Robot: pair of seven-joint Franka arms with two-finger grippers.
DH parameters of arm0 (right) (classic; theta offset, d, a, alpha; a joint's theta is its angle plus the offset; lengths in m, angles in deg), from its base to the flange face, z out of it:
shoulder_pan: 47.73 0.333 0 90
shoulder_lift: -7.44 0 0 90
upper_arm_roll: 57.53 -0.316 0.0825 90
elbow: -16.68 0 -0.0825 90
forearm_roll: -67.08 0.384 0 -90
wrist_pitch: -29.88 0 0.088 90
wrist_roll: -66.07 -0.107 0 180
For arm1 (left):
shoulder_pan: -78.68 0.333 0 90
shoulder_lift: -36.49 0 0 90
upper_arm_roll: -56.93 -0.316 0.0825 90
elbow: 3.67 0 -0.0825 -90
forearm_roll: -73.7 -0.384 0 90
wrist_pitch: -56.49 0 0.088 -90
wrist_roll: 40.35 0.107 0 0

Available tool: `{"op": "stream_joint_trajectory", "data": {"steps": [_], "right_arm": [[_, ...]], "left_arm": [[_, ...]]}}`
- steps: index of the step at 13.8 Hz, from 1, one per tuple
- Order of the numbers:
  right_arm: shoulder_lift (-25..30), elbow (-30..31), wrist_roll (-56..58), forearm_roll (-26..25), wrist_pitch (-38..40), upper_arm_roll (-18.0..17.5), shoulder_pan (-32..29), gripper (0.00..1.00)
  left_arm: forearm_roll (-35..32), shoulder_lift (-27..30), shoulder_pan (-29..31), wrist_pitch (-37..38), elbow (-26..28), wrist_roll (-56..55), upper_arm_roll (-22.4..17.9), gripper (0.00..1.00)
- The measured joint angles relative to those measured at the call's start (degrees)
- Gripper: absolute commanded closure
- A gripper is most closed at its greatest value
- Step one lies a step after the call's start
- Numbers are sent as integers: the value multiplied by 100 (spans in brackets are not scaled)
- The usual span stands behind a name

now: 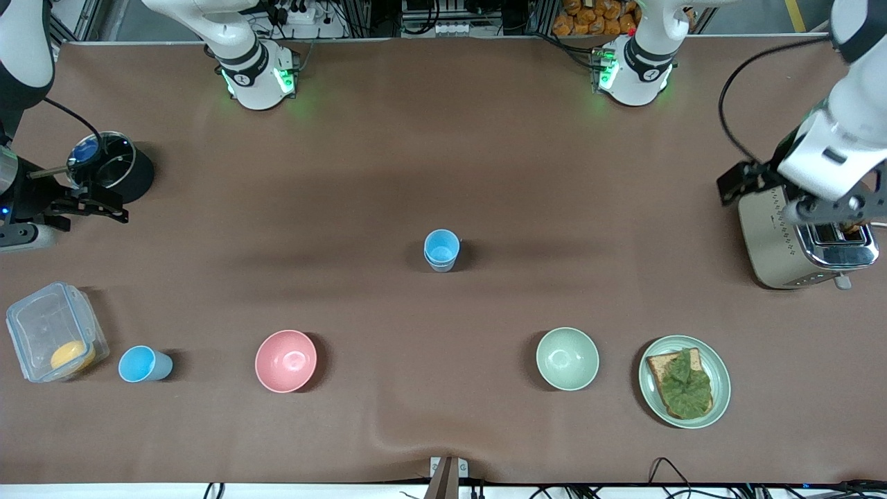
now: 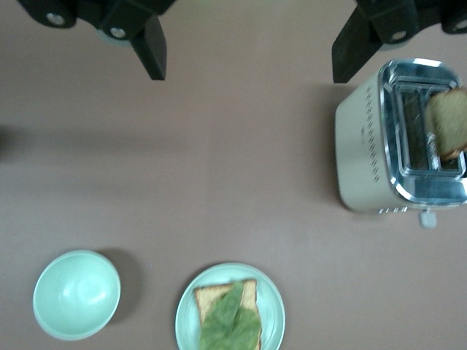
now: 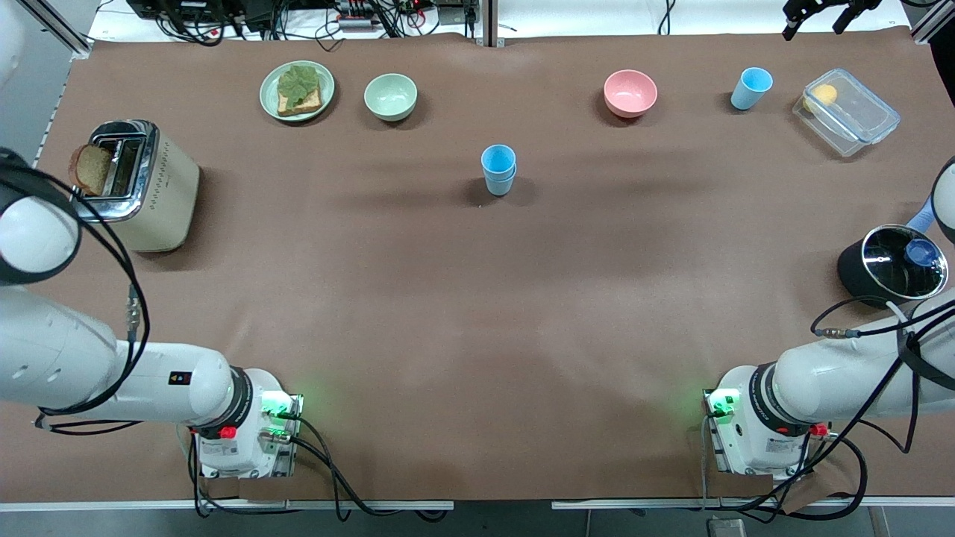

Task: Stack blue cups with both arms

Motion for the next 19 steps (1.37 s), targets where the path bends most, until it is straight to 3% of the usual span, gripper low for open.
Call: {"op": "stream_joint_trajectory", "data": {"steps": [6,9,19], "right_arm": [[0,0,0,0,-8,1,0,0],[-1,0,0,0,-27,1,0,0],[-4,0,0,0,-46,2,0,0]], "left_arm": [[363,147,168,160,-63,392,-29,0],[636,146,184,84,-376,374,-60,0],[643,125,326,91,-480,362,-94,0]]}}
